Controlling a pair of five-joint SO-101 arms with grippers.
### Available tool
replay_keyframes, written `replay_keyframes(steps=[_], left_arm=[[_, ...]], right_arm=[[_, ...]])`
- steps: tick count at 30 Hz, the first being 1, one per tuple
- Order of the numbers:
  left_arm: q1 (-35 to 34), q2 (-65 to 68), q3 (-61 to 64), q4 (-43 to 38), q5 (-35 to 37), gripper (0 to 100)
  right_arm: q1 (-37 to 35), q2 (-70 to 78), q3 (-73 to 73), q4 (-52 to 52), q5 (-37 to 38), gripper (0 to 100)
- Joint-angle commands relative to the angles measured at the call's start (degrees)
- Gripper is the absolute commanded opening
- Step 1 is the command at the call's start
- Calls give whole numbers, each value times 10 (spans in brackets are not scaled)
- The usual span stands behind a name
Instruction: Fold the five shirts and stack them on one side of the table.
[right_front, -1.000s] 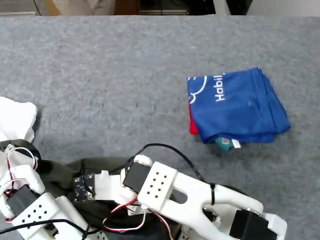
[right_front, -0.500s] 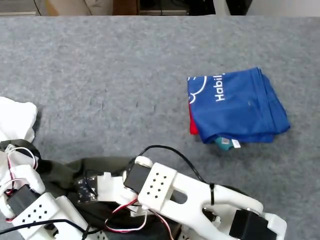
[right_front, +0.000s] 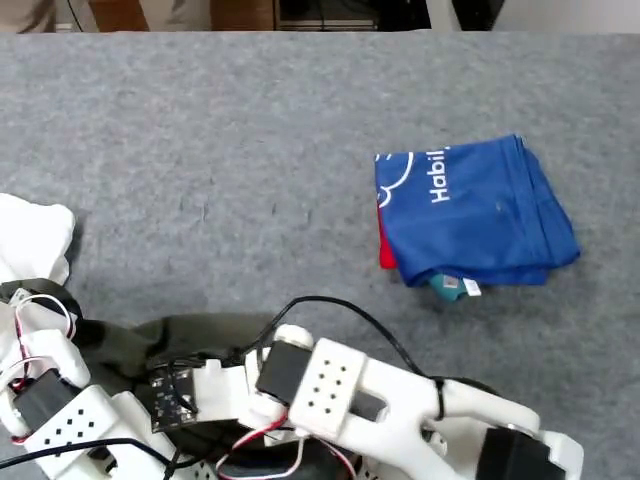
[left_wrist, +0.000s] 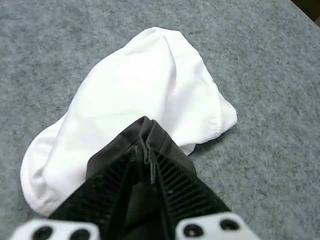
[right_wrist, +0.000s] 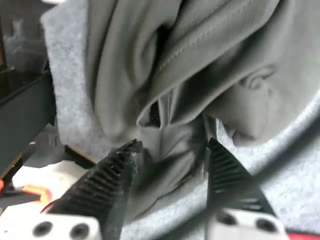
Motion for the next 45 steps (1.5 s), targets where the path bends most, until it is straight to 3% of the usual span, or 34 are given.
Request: replay_keyframes(steps=[1, 14, 18, 26, 32, 39, 45], left_arm=[[0, -5, -8, -10, 4, 19], [0, -5, -8, -10, 4, 19], [0, -5, -7, -10, 4, 19], [0, -5, -4, -11, 4, 19], [0, -5, -3, -11, 4, 19], [0, -5, -3, -11, 4, 19], [0, -5, -3, -11, 4, 19]], right_arm=[[-7, 43, -23, -40, 4, 216], [-8, 71, -14, -76, 18, 208], [-8, 71, 12, -92, 18, 102], [-4, 66, 24, -95, 18, 70], [57, 65, -5, -47, 22, 48], [149, 65, -95, 11, 82, 19], [138, 65, -115, 44, 104, 37]])
